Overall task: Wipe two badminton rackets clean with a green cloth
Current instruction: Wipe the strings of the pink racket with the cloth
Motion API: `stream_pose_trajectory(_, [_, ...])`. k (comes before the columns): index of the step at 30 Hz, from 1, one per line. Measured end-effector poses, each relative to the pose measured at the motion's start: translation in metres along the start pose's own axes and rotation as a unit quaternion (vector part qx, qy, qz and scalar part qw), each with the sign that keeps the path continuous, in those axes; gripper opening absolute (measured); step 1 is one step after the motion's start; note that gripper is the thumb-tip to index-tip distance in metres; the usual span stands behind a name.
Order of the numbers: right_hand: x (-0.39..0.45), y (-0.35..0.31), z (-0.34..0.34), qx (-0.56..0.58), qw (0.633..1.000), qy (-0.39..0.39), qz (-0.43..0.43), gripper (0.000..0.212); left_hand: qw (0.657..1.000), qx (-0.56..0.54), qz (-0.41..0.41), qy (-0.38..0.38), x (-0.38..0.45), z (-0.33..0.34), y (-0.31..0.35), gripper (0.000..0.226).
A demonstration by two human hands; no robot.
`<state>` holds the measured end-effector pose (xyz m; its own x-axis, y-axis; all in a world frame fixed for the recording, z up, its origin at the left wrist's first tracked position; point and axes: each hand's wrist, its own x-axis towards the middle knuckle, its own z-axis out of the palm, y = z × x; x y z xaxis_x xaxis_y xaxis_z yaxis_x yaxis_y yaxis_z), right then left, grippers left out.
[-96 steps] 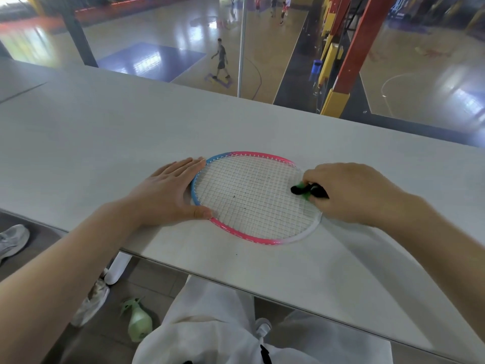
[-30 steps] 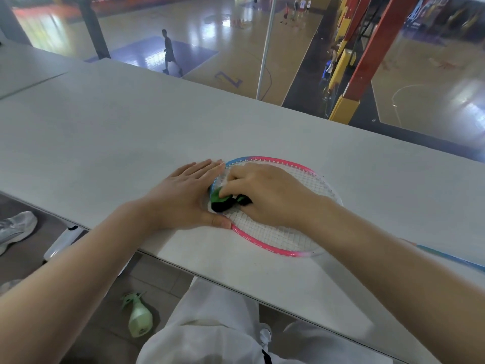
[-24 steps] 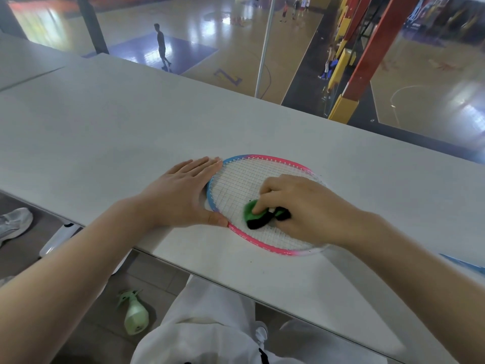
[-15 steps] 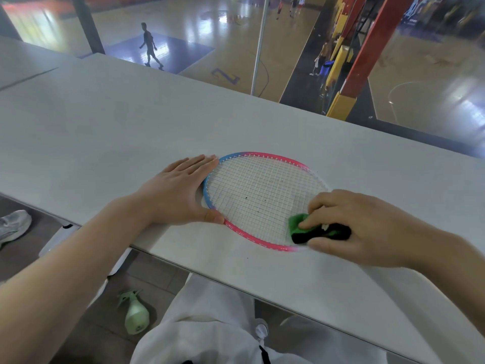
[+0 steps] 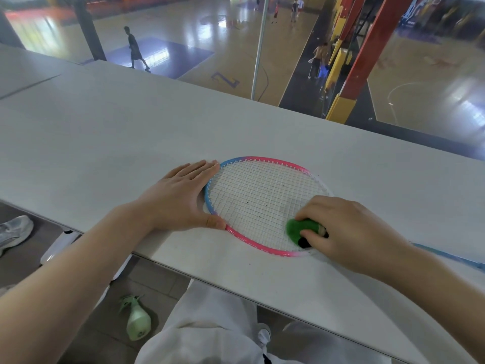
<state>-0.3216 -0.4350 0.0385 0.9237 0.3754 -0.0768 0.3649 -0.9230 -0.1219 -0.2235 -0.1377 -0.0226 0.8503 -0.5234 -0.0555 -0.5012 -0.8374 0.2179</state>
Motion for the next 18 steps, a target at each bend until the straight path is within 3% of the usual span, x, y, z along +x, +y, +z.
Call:
stream_pose_trajectory(11, [0.082, -0.059, 0.022, 0.014, 0.990, 0.112, -0.079, 0.019, 1.000, -0.003, 0.008, 0.008, -0.001, -0.001, 0.001, 0.132])
stream_pose_trajectory(18, [0.068, -0.037, 0.009, 0.050, 0.995, 0.038, -0.072, 0.020, 1.000, -0.013, 0.003, 0.019, -0.003, -0.002, 0.003, 0.136])
